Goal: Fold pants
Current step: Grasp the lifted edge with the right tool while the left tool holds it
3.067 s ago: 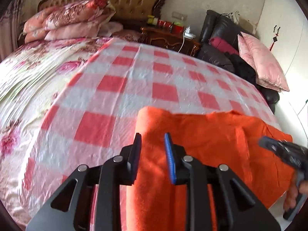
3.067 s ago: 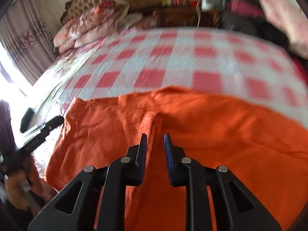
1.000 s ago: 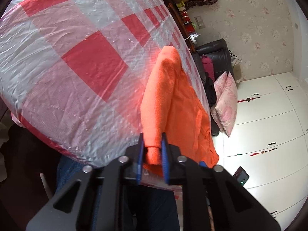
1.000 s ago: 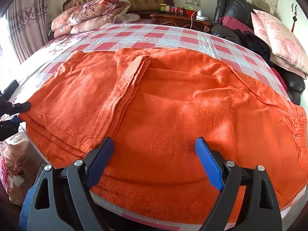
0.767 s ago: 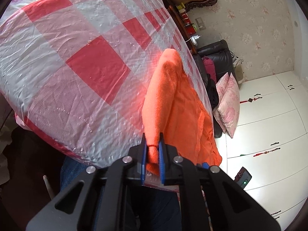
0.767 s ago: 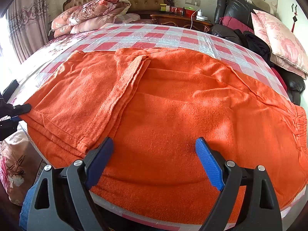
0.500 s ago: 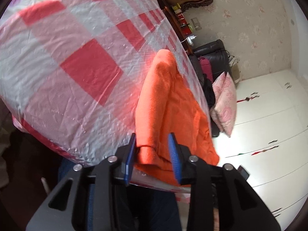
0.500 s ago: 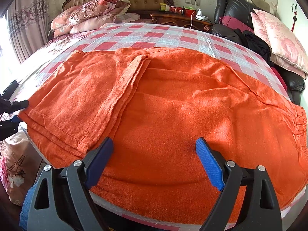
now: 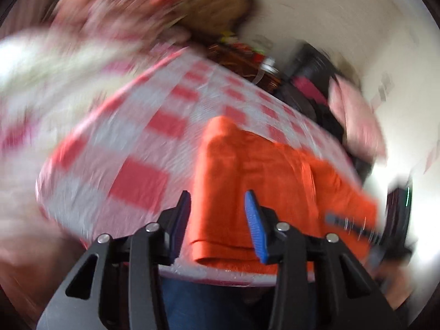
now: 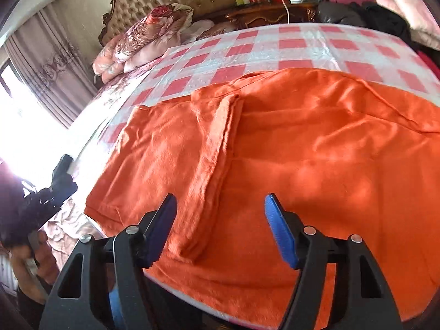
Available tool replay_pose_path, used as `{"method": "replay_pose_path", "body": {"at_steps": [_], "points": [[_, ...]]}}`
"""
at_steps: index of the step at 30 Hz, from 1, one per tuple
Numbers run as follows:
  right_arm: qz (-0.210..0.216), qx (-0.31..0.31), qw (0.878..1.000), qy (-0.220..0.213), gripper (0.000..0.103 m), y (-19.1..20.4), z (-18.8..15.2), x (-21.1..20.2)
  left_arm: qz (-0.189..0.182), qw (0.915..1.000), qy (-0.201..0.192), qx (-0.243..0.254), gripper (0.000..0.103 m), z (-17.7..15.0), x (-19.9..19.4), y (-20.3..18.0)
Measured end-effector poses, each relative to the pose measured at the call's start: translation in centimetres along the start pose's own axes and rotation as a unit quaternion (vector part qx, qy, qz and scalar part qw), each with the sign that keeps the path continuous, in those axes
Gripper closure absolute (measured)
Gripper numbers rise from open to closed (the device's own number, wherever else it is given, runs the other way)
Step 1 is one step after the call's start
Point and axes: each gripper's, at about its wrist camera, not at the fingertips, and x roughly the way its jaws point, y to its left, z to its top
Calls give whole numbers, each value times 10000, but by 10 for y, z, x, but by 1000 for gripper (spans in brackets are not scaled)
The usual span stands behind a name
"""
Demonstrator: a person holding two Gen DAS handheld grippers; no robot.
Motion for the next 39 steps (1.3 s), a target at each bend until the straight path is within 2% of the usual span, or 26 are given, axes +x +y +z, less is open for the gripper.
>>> {"method": "replay_pose_path", "body": {"at_steps": [1, 3, 6, 9, 17, 19, 20, 21, 24, 27, 29, 30, 32, 34, 35, 37, 39], "points": [[109, 64, 9999, 33, 38, -2, 5, 2, 64, 9980, -92, 628, 63, -6, 0, -25], [364, 241, 9990, 121, 38, -7, 19, 7, -78, 9898, -64, 1422, 63, -22, 4, -62], [595, 324, 9974, 261, 38, -13, 40, 18, -168, 9658, -100, 2584, 63, -55, 14, -120], [619, 290, 9969, 397, 40, -14, 56, 29, -144, 9494, -180, 3133, 61, -79, 29, -155], [547, 100, 9974, 464, 47, -11, 68, 45, 230, 9159, -129, 4004, 62, -105, 66, -189], [574, 133, 9972, 452, 47, -12, 69, 46, 324, 9152, -57, 4017, 66, -107, 71, -190], [575, 122, 9973, 450, 47, -12, 70, 47, 369, 9179, -51, 3950, 68, -106, 73, -188], [567, 106, 9973, 447, 48, -12, 71, 47, 402, 9223, -61, 3843, 74, -103, 72, -186], [583, 109, 9973, 439, 52, -15, 75, 49, 472, 9257, -135, 3750, 78, -97, 71, -185], [624, 149, 9970, 430, 53, -17, 78, 51, 578, 9178, -121, 3925, 78, -104, 74, -189], [628, 168, 9970, 430, 53, -16, 78, 51, 584, 9208, -216, 3850, 78, -103, 66, -191], [625, 147, 9970, 426, 53, -16, 78, 51, 623, 9196, -214, 3874, 78, -103, 67, -192], [613, 123, 9972, 418, 53, -15, 78, 51, 725, 9103, -92, 4075, 78, -107, 73, -195], [597, 124, 9973, 420, 53, -14, 78, 51, 839, 9000, -212, 4272, 79, -114, 73, -199], [584, 111, 9974, 415, 53, -13, 78, 51, 856, 8981, -221, 4307, 79, -115, 73, -199], [522, 48, 9978, 399, 54, -11, 78, 52, 760, 9089, -128, 4099, 77, -108, 75, -195], [437, 16, 9984, 365, 57, -10, 78, 53, 762, 9115, -63, 4042, 78, -104, 78, -193]]}}
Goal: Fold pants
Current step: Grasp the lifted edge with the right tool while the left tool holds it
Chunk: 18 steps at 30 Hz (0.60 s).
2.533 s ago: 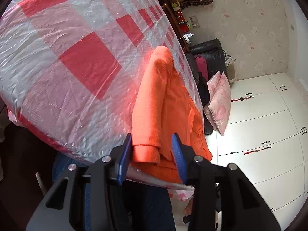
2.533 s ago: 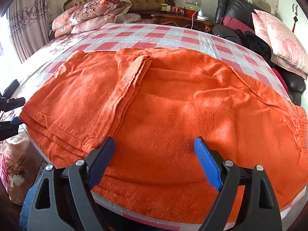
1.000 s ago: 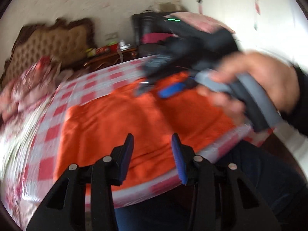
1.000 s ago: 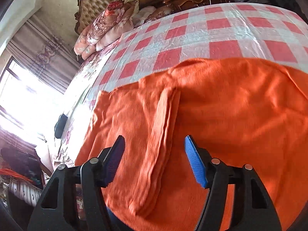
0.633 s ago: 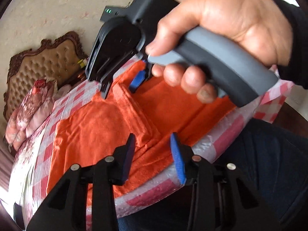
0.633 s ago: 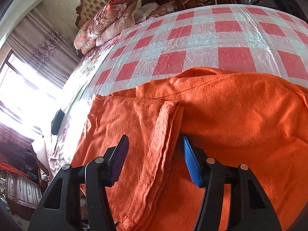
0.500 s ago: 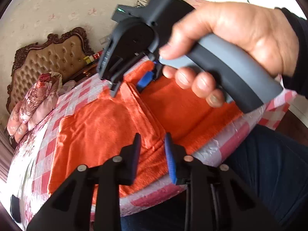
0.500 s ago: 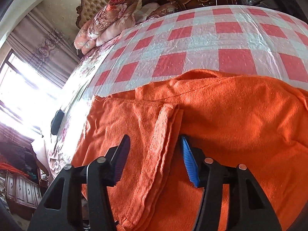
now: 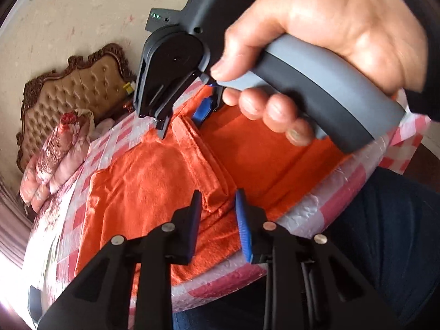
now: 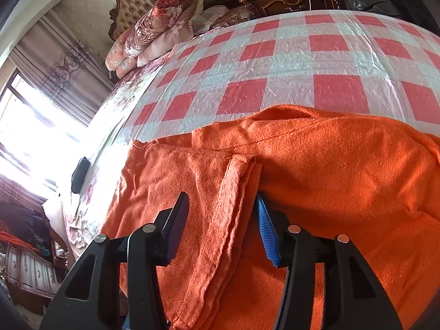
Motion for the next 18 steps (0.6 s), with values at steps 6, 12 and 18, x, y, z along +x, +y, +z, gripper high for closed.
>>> {"method": "replay_pose_path", "body": {"at_steps": [6, 12, 18], "points": [[-98, 105, 9998, -124, 93, -4, 0, -1, 73, 9999, -130, 47, 93, 6, -2, -1], [-135, -76, 9990, -416, 95, 6, 6, -18, 169, 9993, -323, -11, 94, 20, -15, 1], [-389, -22, 9983, -430, 95, 5, 3, -19, 72, 9995, -300, 52, 94, 24, -16, -8]]}}
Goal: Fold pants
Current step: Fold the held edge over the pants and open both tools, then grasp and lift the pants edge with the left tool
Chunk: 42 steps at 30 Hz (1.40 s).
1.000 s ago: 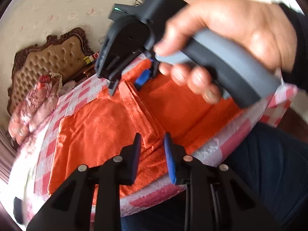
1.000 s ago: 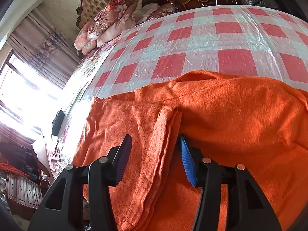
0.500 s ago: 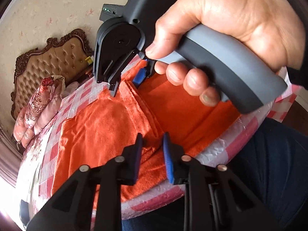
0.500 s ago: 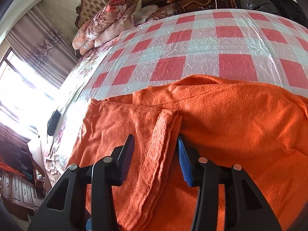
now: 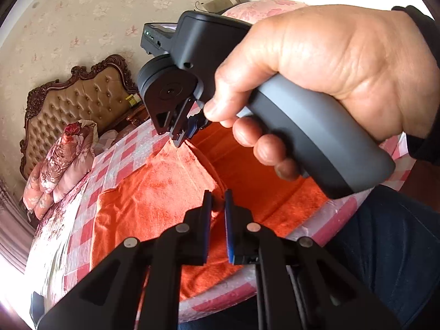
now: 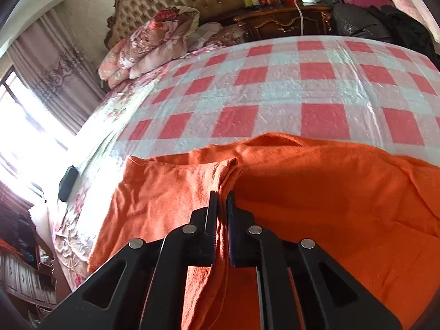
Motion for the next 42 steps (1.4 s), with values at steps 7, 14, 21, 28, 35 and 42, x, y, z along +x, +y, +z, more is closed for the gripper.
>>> {"method": "replay_pose_path", "body": {"at_steps": [7, 14, 21, 28, 35, 42], "points": [[-189, 12, 9997, 138, 95, -8, -10, 12, -374, 9987, 207, -292, 97, -5, 13, 0], [-709, -208, 9969, -270, 85, 3, -17, -17, -852, 9814, -252, -1704, 55, -16, -28, 57], [-666, -861, 9911, -760, 15, 63, -74, -46, 305, 9365, 60, -3494, 52, -63, -22, 160], [-1312, -1243, 9833, -218, 21, 75, -105, -10, -39, 9227, 1097, -3696, 67, -99, 5, 173], [-1407, -1322, 9807, -299, 23, 71, -119, -5, 74, 9317, 1078, -3468, 72, -83, 7, 194], [-1429, -1347, 9802, -240, 21, 71, -119, -4, -95, 9412, 1269, -3130, 75, -16, 81, 240]]}}
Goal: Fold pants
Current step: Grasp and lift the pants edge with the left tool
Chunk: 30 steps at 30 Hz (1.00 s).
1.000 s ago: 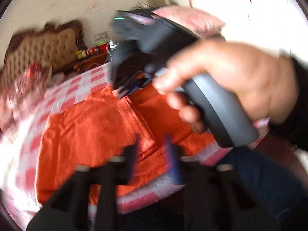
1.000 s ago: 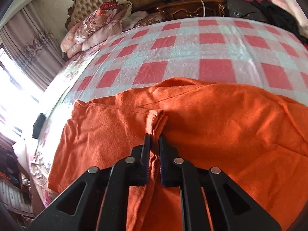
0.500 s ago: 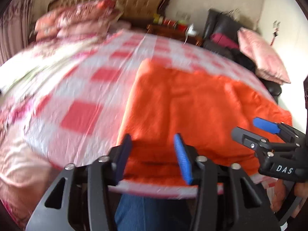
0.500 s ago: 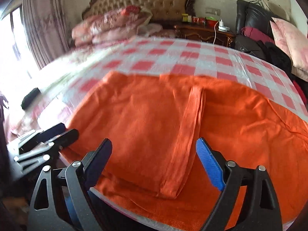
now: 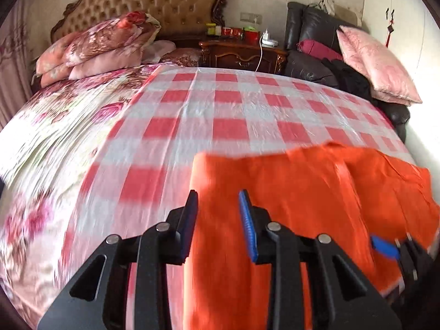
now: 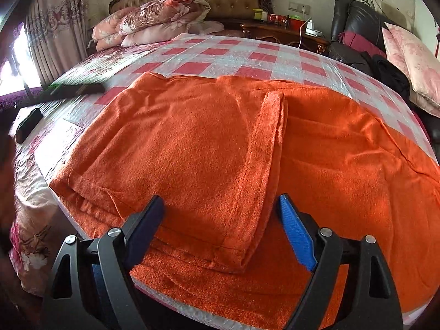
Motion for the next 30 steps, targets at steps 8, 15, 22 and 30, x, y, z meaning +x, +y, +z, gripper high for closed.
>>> {"method": "replay_pose_path", "body": {"at_steps": [8, 15, 22, 30], "points": [[19, -48, 10000, -34, 21, 0, -1, -1, 35, 9964, 794, -304, 88, 23, 68, 20], [22, -35, 10000, -49, 20, 0, -1, -1, 94, 9987, 4, -498, 88, -16, -1, 19], [15, -37, 10000, -58, 20, 1, -1, 0, 367, 9989, 141, -240, 88, -93, -31, 2], [-6, -70, 10000, -37, 20, 1, -1, -1, -672, 9860, -289, -1500, 68, -123, -69, 57]]}}
